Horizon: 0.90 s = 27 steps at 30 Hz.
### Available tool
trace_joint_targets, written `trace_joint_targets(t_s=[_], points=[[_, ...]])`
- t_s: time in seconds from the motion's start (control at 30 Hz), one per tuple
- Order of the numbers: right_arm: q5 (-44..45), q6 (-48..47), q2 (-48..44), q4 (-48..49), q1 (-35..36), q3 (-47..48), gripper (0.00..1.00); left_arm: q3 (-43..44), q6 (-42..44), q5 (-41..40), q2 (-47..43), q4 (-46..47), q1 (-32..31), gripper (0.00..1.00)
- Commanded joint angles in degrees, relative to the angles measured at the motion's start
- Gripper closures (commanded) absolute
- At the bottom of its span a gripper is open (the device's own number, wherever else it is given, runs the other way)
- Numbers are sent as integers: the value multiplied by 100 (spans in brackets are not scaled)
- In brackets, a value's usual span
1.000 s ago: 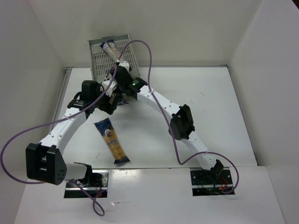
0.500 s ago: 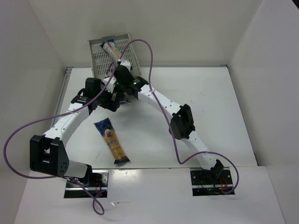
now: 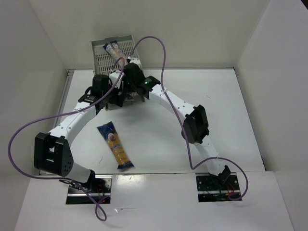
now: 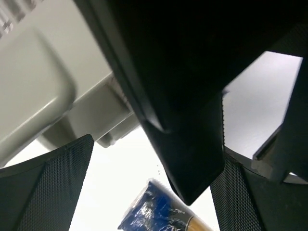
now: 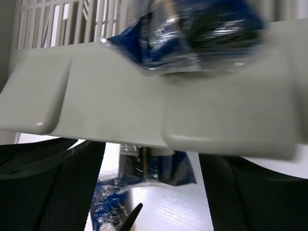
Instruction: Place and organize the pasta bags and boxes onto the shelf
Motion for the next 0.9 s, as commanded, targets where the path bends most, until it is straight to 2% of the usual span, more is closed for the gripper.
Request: trace_joint_targets(t_s=[0.0,0.03,0.07,0.1,0.17,0.2,0.27,0.33,0.37,0.47,0.5,0.67,0.8,0.87], points=[[-47,-349,-1163,91,70,-681,18,497,-158,-862,169,1067,201,0],[-47,-350,-1469,91,9,-903,18,497,-158,-862,221,1067,201,0],[-47,-507,-1629,91,-53,-1122,25,576,-158,-723,221,1006,201,0],[-47,-621,-1779,91,-53,-1351,44,672,-158,-635,160,936,201,0],[-47,-1068,-2234,301,-53,-2115,69,787,-272,-450,-14,637,201,0],[-47,-1175,-2368,363,-53,-2605,89,848,-273,-275,-86,523,201,0],[-362,-1456,-2631,574,-53,-3056,100,1006,-447,-186,-322,145,201,0],[-677,-1703,-2685,740,-53,-3514,100,1059,-501,-186,-533,-240,201,0],[-1280,-1817,-2685,802,-53,-3594,100,973,-623,-186,-822,-347,201,0],[-2380,-2002,-2458,1030,-53,-3647,100,639,-799,-54,-1507,-480,201,0],[-2472,-2002,-2248,1031,-53,-3447,100,490,-957,-2,-1632,-480,201,0],[-2420,-2117,-1474,1163,235,-2647,100,541,-1423,236,-2080,-848,341,0],[-1464,-2388,-946,1330,579,-2040,100,541,-1485,-141,-2240,-849,701,0],[-664,-2503,-805,1453,702,-2039,100,472,-1433,-264,-2292,-701,991,0]])
